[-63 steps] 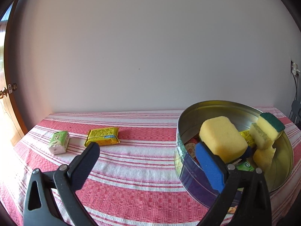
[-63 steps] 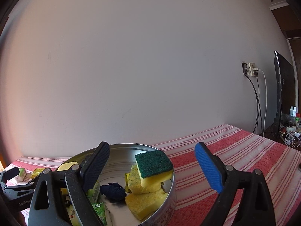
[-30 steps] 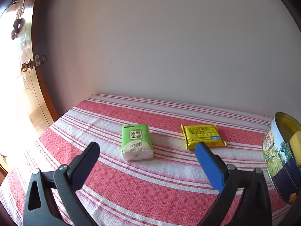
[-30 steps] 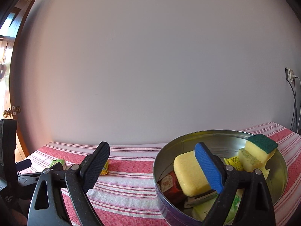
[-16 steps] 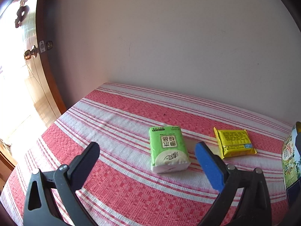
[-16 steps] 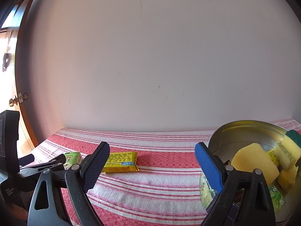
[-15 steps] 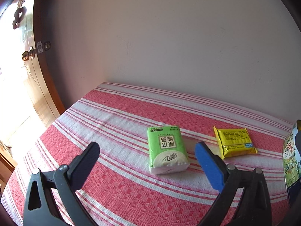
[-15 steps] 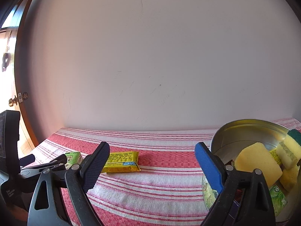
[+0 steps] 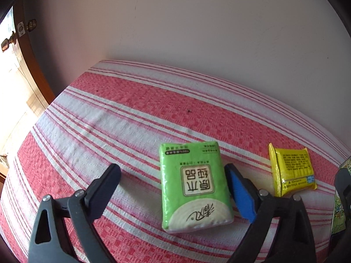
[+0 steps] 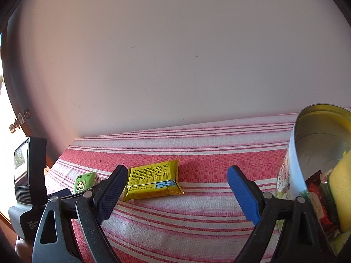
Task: Organize objects
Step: 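Grasp the green tissue pack with left tool while right tool grasps yellow soap bar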
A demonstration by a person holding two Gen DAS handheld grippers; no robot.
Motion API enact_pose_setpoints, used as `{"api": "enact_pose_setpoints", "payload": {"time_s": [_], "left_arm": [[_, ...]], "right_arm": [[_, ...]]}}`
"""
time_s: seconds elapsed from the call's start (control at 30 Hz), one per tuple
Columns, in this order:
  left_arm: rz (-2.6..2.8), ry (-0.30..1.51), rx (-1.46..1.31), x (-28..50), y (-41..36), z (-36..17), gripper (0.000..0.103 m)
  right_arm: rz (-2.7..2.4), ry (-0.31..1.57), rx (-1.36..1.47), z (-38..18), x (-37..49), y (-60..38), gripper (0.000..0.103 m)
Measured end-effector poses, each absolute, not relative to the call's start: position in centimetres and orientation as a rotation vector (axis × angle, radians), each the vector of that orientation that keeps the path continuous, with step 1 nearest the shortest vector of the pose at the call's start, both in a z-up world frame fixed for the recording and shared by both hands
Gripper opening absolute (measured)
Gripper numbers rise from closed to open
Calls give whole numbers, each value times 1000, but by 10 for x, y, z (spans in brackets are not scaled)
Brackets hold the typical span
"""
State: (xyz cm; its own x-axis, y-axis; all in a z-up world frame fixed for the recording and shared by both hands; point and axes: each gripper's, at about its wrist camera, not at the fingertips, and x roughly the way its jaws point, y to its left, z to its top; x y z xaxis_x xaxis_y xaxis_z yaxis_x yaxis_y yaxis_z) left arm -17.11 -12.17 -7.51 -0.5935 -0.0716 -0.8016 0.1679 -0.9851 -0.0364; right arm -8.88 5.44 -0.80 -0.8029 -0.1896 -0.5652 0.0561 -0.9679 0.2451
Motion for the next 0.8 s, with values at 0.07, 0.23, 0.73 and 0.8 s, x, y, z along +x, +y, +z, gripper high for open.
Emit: {"api": "enact_pose_setpoints", "payload": {"time_s": [0.07, 0.23, 0.73, 0.8], "left_arm": [[-2682, 144, 1346, -173, -121, -78, 93], [-2713, 145, 1307, -174, -138, -73, 55], [-2711, 144, 1304, -179, -151, -70, 49], [-2711, 144, 1304, -179, -151, -70, 49]], "right_arm": [[-2813, -337, 980, -14, -101, 48, 94], [-2751, -320, 1090, -20, -118, 36, 94], [-2748, 42, 1356, -42, -163, -28, 94], [-2742, 85, 1343, -42, -163, -33, 87]]}}
